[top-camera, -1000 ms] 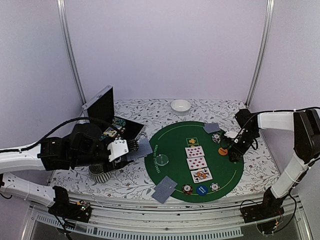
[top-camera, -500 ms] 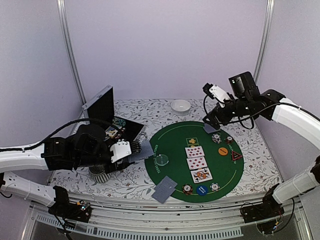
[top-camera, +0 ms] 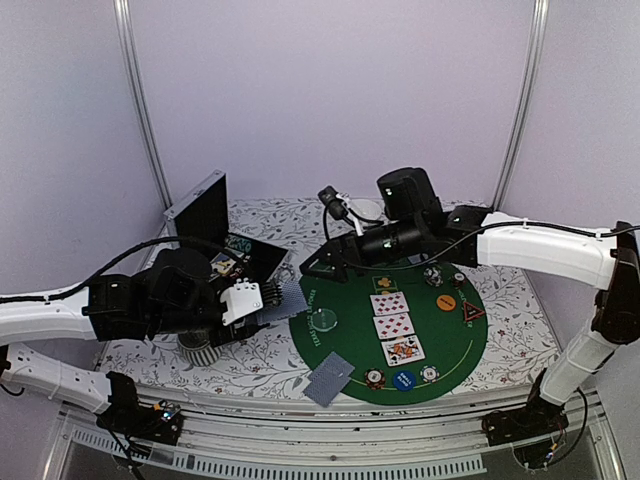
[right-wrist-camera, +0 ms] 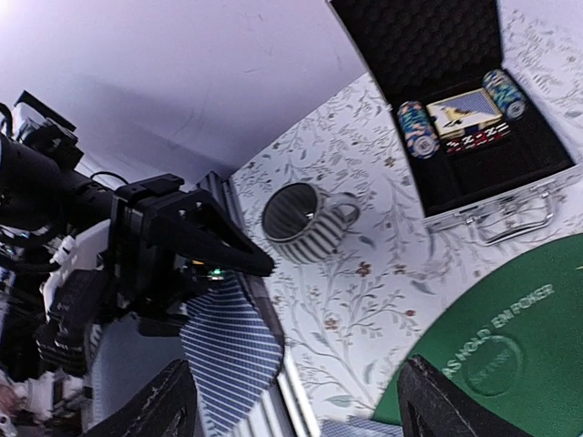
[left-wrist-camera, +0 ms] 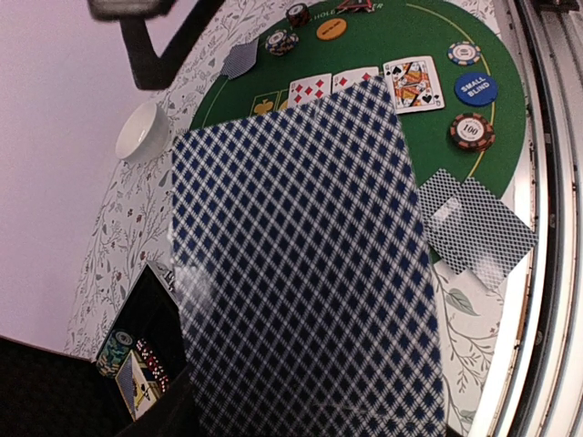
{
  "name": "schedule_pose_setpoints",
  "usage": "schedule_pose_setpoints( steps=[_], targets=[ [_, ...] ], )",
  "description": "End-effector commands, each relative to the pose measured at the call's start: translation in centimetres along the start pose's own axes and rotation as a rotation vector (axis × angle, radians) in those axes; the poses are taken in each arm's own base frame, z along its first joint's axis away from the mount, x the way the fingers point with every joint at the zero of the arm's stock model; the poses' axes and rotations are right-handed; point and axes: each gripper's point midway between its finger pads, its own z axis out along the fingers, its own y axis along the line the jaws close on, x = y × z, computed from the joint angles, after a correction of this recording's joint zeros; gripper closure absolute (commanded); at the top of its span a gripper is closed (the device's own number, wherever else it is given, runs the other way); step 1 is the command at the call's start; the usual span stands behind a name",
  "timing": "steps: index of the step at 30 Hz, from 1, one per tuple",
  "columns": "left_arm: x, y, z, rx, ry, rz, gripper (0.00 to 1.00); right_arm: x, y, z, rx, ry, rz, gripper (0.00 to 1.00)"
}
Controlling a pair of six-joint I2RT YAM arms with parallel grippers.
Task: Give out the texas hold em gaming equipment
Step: Pick up the poker card from the face-down deck piles.
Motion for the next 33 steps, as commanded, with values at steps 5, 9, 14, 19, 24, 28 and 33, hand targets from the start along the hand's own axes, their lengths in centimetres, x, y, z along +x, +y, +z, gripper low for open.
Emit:
schedule_pose_setpoints(
  steps=[5,9,14,19,24,28,33],
  targets=[
    [-1.3,0.8,-0.4,-0.020,-0.047,-0.008,0.47,0.0,3.0,2.7,-0.145,0.037,0.078,0.40],
    [-1.2,0.7,-0.3,-0.019,-0.043,-0.008,0.47,0.8,2.6,3.4,-0.133,0.075,0.104,0.42],
    [-1.2,0.7,-0.3,-0.020,-0.041,-0.006,0.47,1.3,2.6,3.9,-0.137,0.106,0.108,0.52],
    [-1.2,0.7,-0.2,-0.021,-0.040,-0.007,0.47,1.6,2.7,3.9,-0.136,0.126,0.109,0.66],
    [-1.1,0.8,-0.2,-0.022,-0.038,-0.007,0.47,2.0,2.7,4.1,-0.142,0.151,0.124,0.71],
    [-1.1,0.8,-0.2,-0.022,-0.037,-0.006,0.47,2.5,2.5,4.2,-0.140,0.167,0.133,0.78],
    [-1.1,0.8,-0.2,-0.023,-0.039,-0.007,0.47,2.4,2.9,3.9,-0.152,0.170,0.129,0.98]
  ],
)
